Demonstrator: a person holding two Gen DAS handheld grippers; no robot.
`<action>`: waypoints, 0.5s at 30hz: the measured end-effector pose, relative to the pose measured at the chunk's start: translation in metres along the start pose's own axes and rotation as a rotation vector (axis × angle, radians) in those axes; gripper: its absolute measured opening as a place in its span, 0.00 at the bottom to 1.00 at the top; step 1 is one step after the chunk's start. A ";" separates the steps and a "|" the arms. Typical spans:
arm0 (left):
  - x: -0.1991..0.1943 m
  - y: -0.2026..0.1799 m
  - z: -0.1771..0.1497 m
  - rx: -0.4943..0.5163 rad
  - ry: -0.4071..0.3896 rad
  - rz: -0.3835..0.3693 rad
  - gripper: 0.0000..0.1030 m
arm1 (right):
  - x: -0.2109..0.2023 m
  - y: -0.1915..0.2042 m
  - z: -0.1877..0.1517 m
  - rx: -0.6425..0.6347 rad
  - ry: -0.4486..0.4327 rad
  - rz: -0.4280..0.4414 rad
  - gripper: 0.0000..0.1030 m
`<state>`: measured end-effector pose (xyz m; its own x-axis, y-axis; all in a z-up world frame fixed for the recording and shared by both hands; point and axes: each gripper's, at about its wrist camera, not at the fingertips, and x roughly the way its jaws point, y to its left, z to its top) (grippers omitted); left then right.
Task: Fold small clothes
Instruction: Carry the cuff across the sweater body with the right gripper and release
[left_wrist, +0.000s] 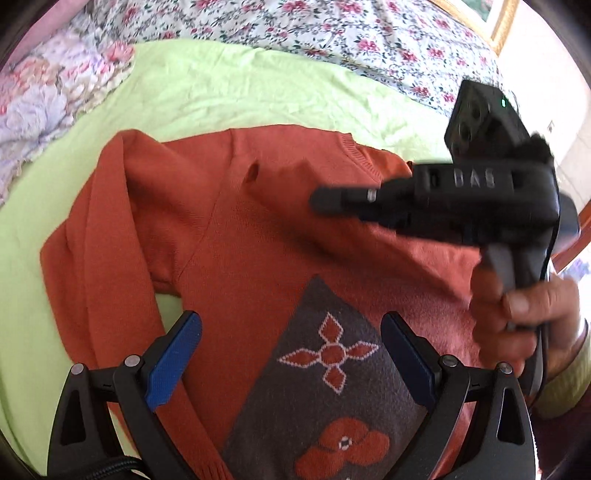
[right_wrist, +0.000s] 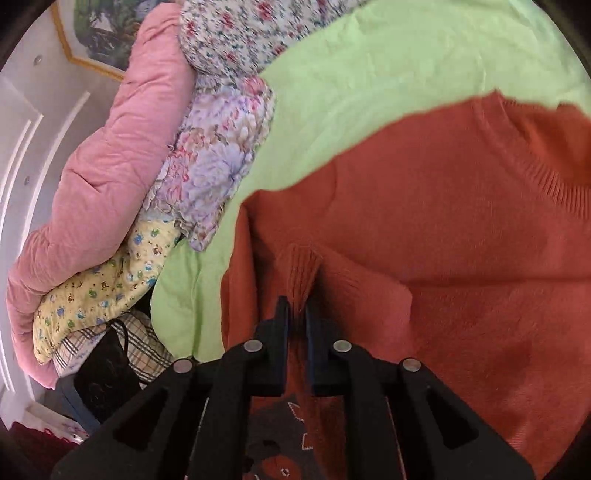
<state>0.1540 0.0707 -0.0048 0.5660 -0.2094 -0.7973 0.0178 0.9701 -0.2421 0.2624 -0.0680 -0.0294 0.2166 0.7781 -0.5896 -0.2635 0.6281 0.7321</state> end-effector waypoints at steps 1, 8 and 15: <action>0.002 0.000 0.002 -0.006 0.004 -0.004 0.95 | 0.002 -0.003 -0.001 0.011 0.014 -0.017 0.18; 0.036 0.007 0.021 -0.072 0.074 -0.048 0.95 | -0.034 -0.011 -0.017 0.059 -0.076 -0.009 0.62; 0.046 0.023 0.028 -0.176 0.078 -0.100 0.95 | -0.142 -0.029 -0.058 0.088 -0.309 -0.134 0.62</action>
<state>0.2038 0.0864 -0.0316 0.5027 -0.3192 -0.8033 -0.0773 0.9090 -0.4096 0.1851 -0.1968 0.0130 0.5218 0.6427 -0.5609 -0.1347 0.7114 0.6898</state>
